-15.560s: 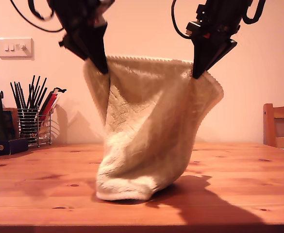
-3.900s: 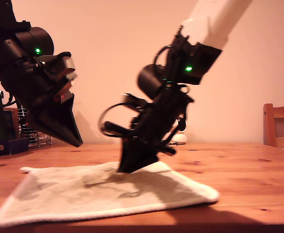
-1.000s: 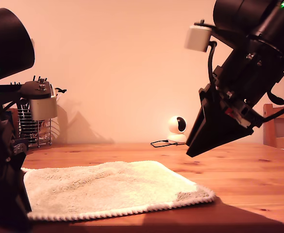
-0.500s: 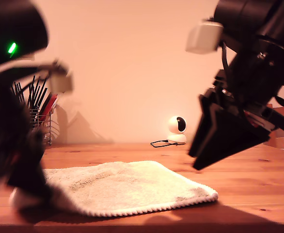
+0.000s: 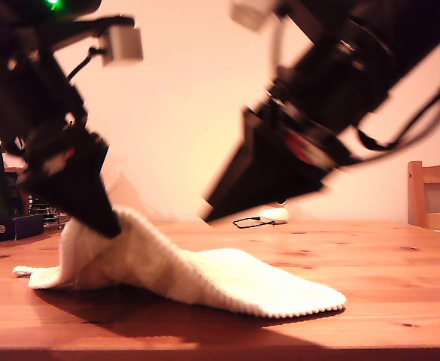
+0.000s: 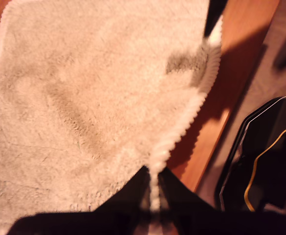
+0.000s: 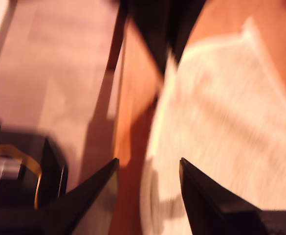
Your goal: Fold the tea towel in front of you. After folding it, place it to the left side.
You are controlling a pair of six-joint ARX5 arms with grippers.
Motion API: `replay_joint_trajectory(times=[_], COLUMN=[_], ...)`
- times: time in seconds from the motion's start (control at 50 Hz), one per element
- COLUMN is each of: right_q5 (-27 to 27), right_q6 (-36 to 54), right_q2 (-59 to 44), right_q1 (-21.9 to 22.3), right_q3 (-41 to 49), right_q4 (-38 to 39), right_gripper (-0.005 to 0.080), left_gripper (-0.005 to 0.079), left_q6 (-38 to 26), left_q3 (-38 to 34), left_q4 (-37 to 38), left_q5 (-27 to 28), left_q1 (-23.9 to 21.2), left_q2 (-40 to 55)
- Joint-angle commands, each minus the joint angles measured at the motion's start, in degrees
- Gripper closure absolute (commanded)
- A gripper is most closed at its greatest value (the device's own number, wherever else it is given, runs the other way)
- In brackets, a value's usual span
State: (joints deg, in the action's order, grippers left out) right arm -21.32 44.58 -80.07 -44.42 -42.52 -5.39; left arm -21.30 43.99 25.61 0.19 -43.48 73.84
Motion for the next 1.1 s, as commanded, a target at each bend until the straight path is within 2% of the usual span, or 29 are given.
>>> replay_joint_trajectory(times=[0.0,0.4,0.78,1.08], right_q5=[-0.2,2.5,6.1,8.5], right_q6=[-1.4,-1.4,-1.3,-1.1], right_q2=[-2.3,-10.4,-15.7,-15.8], right_q1=[-0.5,-0.9,-0.2,2.8], right_q3=[0.6,0.6,0.6,0.6], right_q4=[0.9,4.6,5.5,0.1], right_gripper=[0.0399,0.0399,0.0402,0.0402], left_gripper=[0.0763,0.0763,0.0763,0.0763], left_q6=[0.5,0.5,0.5,0.4], left_q3=[1.4,3.4,4.0,4.0], left_q4=[1.2,8.6,13.2,18.8], left_q5=[0.8,1.0,0.8,-2.6], left_q1=[-0.2,-0.6,-0.5,-0.5], left_q2=[-0.5,-2.0,-10.8,-11.7])
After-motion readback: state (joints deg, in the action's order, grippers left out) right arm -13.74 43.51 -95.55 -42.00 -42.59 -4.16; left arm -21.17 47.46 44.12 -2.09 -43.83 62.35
